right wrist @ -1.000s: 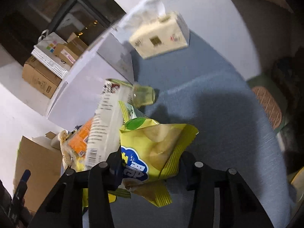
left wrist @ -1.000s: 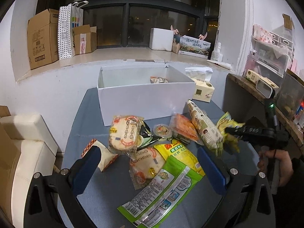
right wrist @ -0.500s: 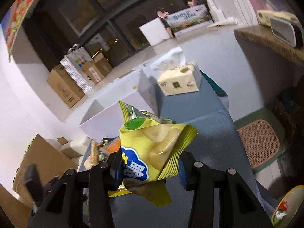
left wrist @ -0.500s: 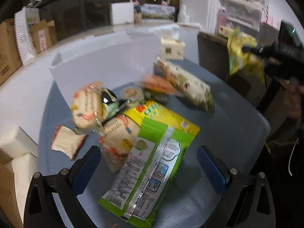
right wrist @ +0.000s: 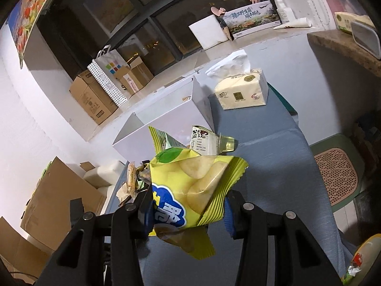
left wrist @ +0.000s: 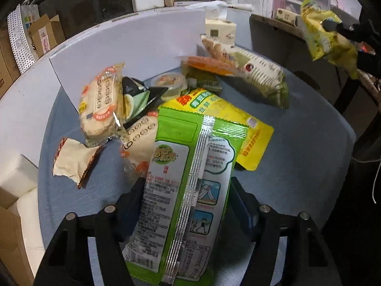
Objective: Organize snacks
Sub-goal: 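Grasp the yellow chip bag with the right gripper while left gripper grasps the green snack packet, then lower both held packets into the white box and open both grippers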
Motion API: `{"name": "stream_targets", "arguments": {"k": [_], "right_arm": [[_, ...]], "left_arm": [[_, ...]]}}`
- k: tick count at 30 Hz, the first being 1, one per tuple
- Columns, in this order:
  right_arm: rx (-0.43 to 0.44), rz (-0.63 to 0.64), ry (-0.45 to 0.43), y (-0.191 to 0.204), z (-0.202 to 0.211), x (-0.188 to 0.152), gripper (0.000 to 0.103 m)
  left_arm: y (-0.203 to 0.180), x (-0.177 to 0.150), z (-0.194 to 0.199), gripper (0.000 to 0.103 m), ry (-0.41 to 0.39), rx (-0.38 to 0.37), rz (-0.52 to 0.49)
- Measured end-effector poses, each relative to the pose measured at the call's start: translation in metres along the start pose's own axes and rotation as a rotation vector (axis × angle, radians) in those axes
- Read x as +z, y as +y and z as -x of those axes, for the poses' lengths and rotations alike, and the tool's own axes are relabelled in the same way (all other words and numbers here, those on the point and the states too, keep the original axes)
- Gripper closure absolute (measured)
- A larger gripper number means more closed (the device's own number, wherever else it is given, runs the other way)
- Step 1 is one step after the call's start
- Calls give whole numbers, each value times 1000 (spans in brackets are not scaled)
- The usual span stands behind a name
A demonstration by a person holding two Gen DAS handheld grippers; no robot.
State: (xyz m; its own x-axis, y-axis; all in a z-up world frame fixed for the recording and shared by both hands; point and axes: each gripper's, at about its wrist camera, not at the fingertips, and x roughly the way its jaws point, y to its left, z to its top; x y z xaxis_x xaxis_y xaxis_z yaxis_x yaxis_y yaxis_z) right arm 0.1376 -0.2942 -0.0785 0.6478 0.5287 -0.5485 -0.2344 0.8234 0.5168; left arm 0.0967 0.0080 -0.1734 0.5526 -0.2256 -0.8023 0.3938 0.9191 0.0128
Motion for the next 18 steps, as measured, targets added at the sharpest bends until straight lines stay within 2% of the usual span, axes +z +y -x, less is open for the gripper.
{"name": "stream_targets", "arguments": {"k": [3, 6, 12, 14, 18], "right_arm": [[6, 13, 4, 5, -1, 0, 53], [13, 29, 5, 13, -3, 1, 53], [42, 109, -14, 40, -12, 15, 53], [43, 150, -38, 51, -14, 24, 53], [51, 212, -53, 77, -29, 51, 53]], "left_arm": [[4, 3, 22, 34, -62, 21, 50], [12, 13, 53, 34, -161, 15, 120], [50, 53, 91, 33, -277, 11, 363], [58, 70, 99, 33, -334, 43, 384], [71, 107, 101, 33, -407, 53, 396]]}}
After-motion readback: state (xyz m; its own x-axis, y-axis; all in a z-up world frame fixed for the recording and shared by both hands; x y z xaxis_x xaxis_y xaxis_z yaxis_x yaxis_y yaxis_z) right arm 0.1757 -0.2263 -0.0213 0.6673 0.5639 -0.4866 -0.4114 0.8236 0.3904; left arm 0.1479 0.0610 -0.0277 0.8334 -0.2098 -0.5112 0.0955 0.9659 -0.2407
